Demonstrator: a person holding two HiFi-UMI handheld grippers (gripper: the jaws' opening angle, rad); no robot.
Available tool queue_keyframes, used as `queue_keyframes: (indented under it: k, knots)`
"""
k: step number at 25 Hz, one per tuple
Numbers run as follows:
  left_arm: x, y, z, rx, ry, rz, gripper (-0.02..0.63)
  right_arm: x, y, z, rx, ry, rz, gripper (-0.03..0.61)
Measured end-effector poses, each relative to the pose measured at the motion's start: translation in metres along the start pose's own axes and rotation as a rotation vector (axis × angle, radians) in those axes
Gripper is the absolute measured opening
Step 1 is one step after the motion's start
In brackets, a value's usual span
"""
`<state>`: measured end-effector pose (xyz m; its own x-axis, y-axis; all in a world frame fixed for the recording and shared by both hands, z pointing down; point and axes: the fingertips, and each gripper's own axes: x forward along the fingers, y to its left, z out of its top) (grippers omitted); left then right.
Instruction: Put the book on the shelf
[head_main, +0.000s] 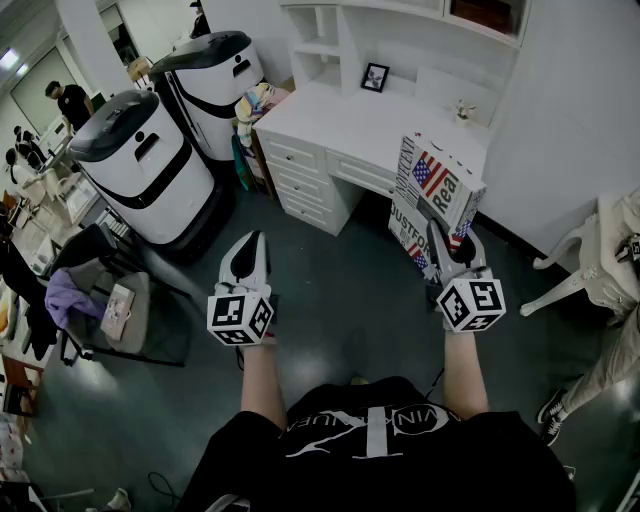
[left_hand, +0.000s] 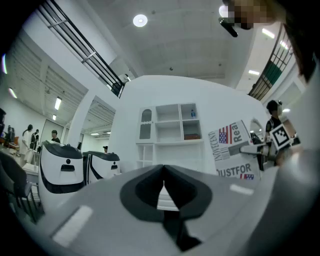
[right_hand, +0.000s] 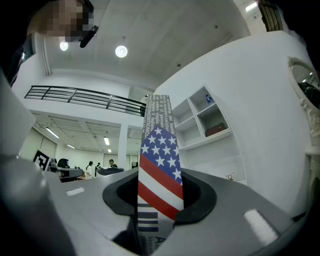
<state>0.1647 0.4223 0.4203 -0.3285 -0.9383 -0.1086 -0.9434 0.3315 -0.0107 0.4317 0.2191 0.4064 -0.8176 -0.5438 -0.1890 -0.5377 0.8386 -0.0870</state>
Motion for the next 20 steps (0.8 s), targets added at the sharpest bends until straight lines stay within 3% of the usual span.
queue_keyframes:
  k: [13,20]
  knots:
    - [0.006,0.007,-0.001,-0.021,0.009,0.005,0.0,0.008,-0.008,-0.015,0.036,0.015,-0.01,0.16]
    - [0.032,0.012,-0.042,-0.05,0.06,0.0,0.0,0.025,-0.027,-0.047,0.058,0.059,-0.049,0.16]
